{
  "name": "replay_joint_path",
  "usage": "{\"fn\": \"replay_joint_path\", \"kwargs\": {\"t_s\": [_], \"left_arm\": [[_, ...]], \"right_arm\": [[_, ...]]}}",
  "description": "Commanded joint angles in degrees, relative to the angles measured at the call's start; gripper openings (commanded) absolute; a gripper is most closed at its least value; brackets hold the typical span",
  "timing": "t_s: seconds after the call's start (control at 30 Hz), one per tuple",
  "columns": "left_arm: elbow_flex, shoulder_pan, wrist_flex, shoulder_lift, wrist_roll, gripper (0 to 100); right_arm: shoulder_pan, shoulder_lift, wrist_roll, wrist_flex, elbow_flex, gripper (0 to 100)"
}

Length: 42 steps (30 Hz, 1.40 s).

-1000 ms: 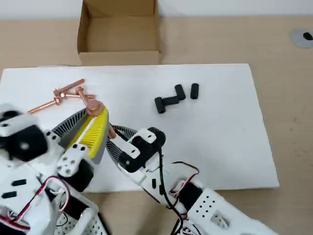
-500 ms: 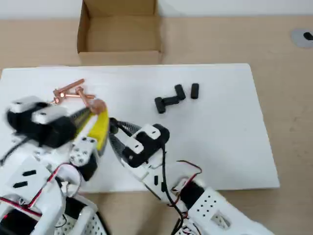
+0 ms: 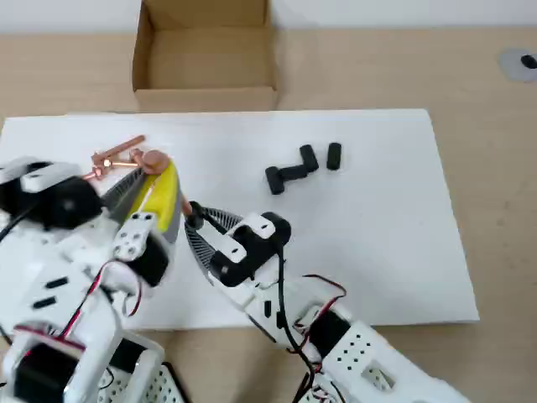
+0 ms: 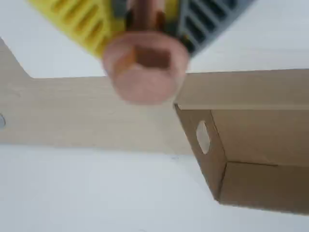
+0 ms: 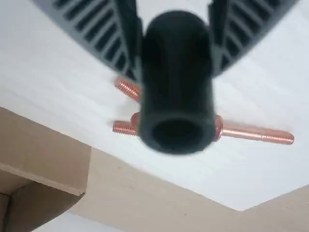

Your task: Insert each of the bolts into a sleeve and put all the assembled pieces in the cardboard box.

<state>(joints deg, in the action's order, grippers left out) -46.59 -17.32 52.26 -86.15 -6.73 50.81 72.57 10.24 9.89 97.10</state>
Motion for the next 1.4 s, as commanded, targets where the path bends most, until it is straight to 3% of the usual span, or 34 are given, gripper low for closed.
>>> {"fn": "replay_joint_path", "kwargs": {"t_s": [0.0,0.37,0.6,1.2,1.37], "left_arm": [[-2.11,-0.35,-3.34,0.04,-0.18,1],[-7.38,-0.18,-4.92,0.04,1.85,1],[-8.88,3.78,-8.7,0.04,1.85,1],[-11.25,3.16,-10.37,0.13,3.52,1],[-8.88,0.09,-9.05,0.13,3.52,1]], "right_arm": [[-0.31,1.01,0.44,1.58,0.04,0.9],[-0.31,1.01,0.44,1.58,0.04,0.9],[-0.31,1.01,0.44,1.58,0.04,0.9],[-0.31,1.1,0.53,1.58,0.04,0.9],[-0.31,1.1,0.53,1.58,0.04,0.9]]}}
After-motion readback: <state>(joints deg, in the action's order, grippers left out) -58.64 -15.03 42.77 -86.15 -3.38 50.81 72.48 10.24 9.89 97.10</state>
